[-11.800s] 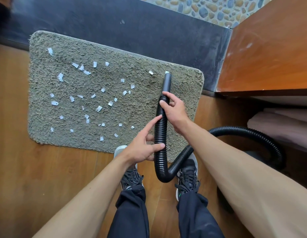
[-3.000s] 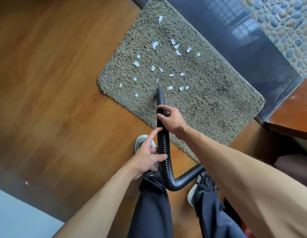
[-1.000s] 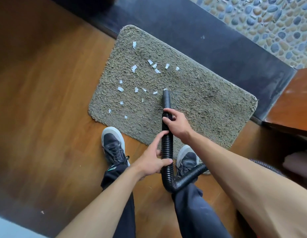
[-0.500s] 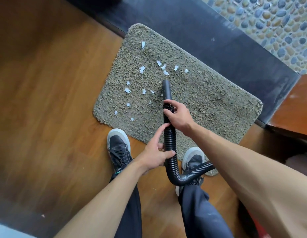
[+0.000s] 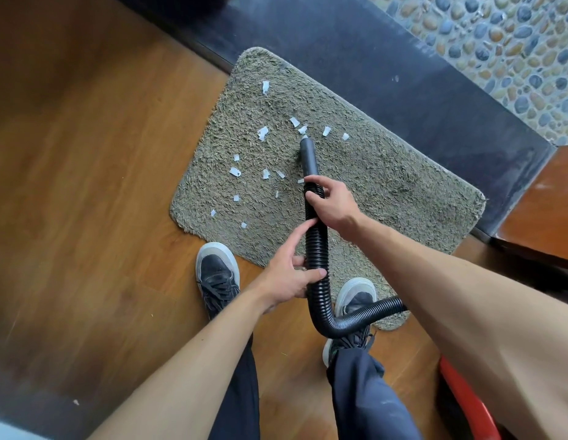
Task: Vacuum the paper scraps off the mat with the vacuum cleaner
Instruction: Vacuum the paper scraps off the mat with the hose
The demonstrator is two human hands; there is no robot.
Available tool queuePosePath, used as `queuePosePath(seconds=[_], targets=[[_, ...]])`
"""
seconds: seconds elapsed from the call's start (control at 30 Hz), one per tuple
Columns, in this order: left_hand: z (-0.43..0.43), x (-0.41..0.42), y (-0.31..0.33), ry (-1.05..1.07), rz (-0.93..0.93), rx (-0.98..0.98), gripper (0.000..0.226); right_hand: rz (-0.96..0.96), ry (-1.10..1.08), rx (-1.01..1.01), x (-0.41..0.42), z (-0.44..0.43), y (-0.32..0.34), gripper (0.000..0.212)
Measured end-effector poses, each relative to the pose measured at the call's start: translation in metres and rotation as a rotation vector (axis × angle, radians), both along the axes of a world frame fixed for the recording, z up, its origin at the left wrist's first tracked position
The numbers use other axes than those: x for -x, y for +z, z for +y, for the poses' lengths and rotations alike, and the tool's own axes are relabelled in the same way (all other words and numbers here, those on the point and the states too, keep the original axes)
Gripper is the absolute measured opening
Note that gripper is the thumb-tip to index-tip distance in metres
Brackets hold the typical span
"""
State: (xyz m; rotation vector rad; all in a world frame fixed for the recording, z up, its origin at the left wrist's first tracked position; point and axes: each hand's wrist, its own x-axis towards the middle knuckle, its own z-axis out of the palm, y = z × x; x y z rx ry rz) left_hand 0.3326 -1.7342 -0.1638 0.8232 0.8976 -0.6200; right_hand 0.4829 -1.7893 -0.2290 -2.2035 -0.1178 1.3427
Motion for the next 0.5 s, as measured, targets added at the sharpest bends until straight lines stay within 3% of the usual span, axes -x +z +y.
queuePosePath(seconds=[0.5], targets=[[0.012,-0.018,-0.006,0.03,-0.003,-0.005,0.089,-0.002,0.043,0.007,-0.02,0.022,0.005,0.039]])
